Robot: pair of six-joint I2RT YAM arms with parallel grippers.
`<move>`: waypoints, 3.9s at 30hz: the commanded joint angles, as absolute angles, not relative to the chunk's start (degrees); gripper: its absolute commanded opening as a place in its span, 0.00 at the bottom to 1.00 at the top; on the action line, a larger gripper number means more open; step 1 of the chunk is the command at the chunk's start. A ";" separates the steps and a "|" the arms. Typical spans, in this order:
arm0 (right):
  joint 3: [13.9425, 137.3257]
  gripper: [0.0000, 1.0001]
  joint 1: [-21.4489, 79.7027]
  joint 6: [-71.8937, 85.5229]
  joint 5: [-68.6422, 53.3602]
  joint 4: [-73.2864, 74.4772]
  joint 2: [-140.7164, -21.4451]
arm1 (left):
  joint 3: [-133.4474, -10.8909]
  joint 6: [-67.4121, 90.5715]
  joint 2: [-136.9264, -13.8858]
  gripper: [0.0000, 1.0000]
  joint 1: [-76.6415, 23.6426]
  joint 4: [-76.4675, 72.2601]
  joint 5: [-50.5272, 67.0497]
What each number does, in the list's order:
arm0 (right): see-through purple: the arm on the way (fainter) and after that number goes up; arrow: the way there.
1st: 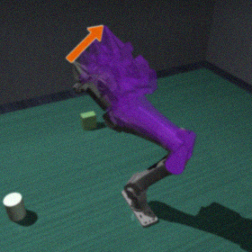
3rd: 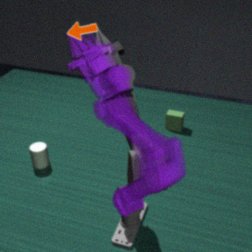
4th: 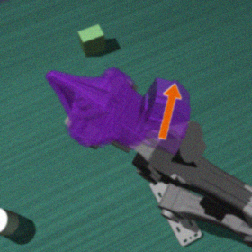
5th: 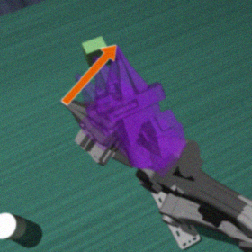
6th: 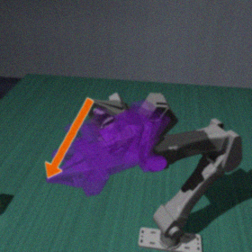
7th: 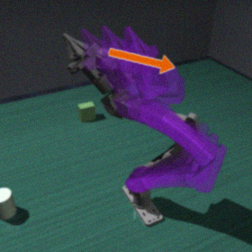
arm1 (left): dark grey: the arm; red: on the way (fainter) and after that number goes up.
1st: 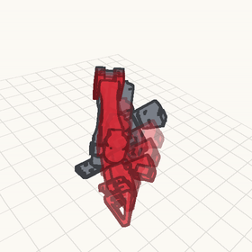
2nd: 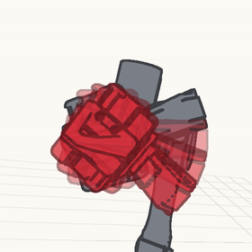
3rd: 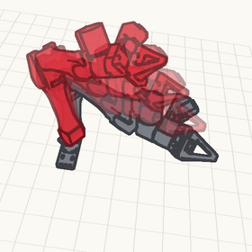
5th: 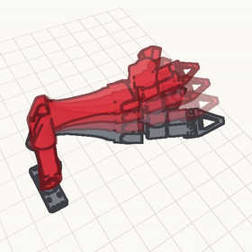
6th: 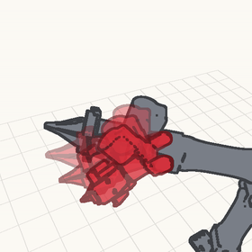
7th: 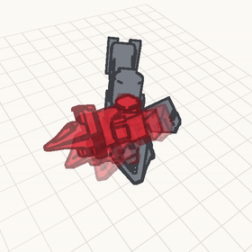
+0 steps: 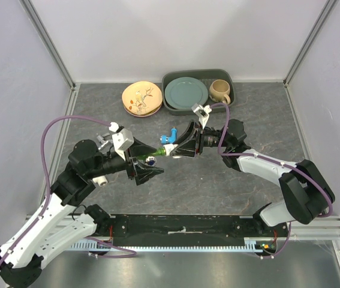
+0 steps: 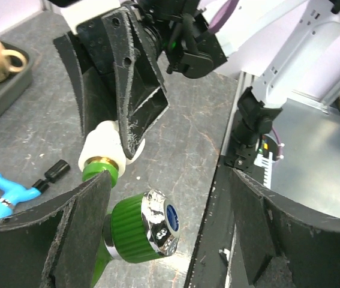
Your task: Install the water faucets
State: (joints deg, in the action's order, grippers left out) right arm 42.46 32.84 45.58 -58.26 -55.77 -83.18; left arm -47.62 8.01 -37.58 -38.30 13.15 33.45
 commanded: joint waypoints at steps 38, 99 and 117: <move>39.29 0.00 32.25 35.77 -30.67 -51.67 -74.36 | -47.73 44.55 -33.13 0.92 -39.29 25.76 -5.54; 39.02 0.00 32.26 51.69 -40.59 -70.15 -78.75 | -24.96 35.52 -36.30 0.02 -35.86 -24.17 3.87; 40.96 0.46 33.40 40.43 -43.42 -61.52 -78.75 | -29.00 27.60 -34.63 0.02 -35.86 -17.31 -1.67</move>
